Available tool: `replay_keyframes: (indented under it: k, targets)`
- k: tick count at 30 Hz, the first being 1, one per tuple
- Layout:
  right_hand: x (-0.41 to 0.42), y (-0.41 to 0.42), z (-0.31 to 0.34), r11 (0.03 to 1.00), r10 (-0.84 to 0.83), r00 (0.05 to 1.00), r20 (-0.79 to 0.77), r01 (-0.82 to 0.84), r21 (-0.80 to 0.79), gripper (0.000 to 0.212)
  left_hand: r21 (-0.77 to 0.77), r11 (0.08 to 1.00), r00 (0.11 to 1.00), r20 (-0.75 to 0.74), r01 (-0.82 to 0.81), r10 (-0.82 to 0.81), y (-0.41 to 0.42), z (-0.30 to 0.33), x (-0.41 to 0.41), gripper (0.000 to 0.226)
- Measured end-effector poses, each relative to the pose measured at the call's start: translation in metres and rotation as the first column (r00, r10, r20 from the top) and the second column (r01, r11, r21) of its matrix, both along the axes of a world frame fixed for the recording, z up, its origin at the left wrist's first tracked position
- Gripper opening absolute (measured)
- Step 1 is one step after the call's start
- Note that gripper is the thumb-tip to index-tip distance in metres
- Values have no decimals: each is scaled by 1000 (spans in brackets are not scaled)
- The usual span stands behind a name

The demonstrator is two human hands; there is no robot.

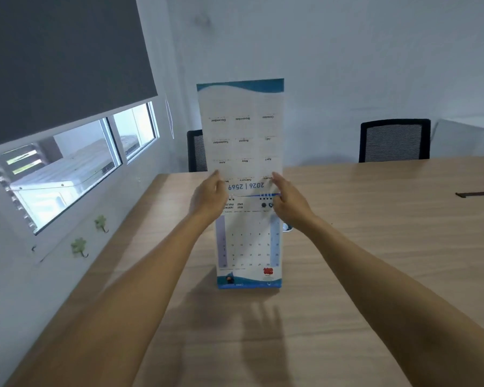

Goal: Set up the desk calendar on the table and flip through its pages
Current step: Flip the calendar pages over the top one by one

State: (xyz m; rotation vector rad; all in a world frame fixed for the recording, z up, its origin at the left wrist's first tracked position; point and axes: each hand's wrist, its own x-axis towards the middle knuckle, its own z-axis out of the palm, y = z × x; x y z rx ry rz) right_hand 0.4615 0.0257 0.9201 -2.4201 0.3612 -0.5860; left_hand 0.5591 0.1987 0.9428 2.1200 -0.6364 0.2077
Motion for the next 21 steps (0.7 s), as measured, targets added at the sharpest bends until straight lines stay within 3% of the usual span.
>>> replay_keyframes:
  k: [2, 6, 12, 15, 18, 20, 21]
  targets:
    - [8, -5, -9, 980, -44, 988, -148, 14, -199, 60, 202, 978, 993, 90, 51, -71, -3, -11, 10, 41]
    - [15, -9, -24, 949, -74, 972, -224, 0, -315, 57, 457, 888, 983, 127, 60, -132, -7, -26, 24, 48]
    - [22, -6, -35, 955, -89, 975, -202, 26, -297, 54, 521, 851, 989, 85, 58, -119, -12, -39, 33, 49]
    - [23, -6, -36, 973, -71, 975, -212, 21, -231, 55, 475, 878, 992, 63, 68, -111, -14, -45, 35, 51]
    - [18, -1, -36, 998, -50, 996, -73, 47, -40, 57, 268, 963, 999, -16, 40, -37, -11, -55, 25, 64]
    - [11, 4, -38, 948, -75, 996, 39, 59, 311, 49, 85, 994, 986, -149, -66, 79, -5, -64, 14, 71]
    - [7, 7, -41, 870, -91, 995, 37, 61, 490, 42, 16, 993, 962, -249, -113, 113, -2, -69, 8, 72]
